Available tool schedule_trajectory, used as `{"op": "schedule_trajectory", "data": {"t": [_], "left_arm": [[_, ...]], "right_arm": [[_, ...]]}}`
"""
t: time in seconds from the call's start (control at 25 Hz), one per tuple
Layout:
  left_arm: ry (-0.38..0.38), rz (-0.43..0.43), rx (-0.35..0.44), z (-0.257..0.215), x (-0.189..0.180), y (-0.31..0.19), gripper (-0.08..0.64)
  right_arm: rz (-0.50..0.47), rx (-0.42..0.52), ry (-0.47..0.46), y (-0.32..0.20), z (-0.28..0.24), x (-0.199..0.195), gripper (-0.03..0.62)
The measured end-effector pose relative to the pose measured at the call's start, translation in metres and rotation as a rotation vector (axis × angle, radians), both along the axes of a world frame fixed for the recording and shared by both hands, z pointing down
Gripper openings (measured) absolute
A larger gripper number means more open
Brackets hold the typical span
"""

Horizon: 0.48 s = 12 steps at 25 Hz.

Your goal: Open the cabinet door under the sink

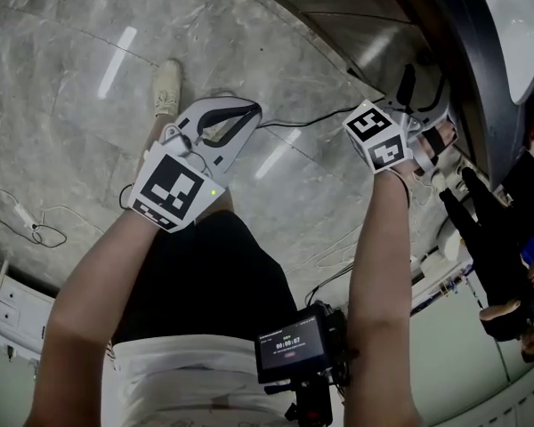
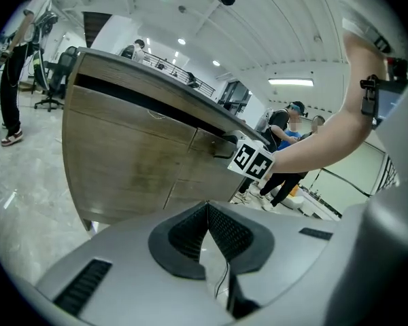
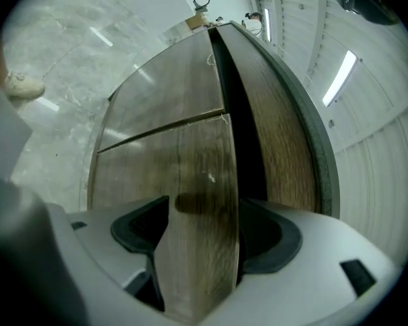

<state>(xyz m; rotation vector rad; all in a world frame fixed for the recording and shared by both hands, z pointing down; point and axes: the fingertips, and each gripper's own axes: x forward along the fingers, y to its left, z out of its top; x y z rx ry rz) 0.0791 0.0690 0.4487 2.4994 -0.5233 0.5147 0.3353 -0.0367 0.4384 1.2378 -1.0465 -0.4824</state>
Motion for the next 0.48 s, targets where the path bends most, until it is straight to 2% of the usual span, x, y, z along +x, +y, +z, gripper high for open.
{"op": "schedule_trajectory", "data": {"t": [0.24,0.4,0.48], "left_arm": [[-0.009,-0.029,-0.026,0.005,-0.003,-0.006,0.011],[-0.005,-0.009,-0.034,0.002,0.005,-0.006,0.011],[0.001,0.008,-0.034,-0.003,0.010,-0.004,0.011]], "right_arm": [[0.024,0.027,0.041,-0.007,0.006,0.002,0.316],[0.044,0.025,0.040,-0.010,0.008,0.000,0.328],[0.044,-0.007,0.028,-0.007,0.005,-0.001,0.327]]}}
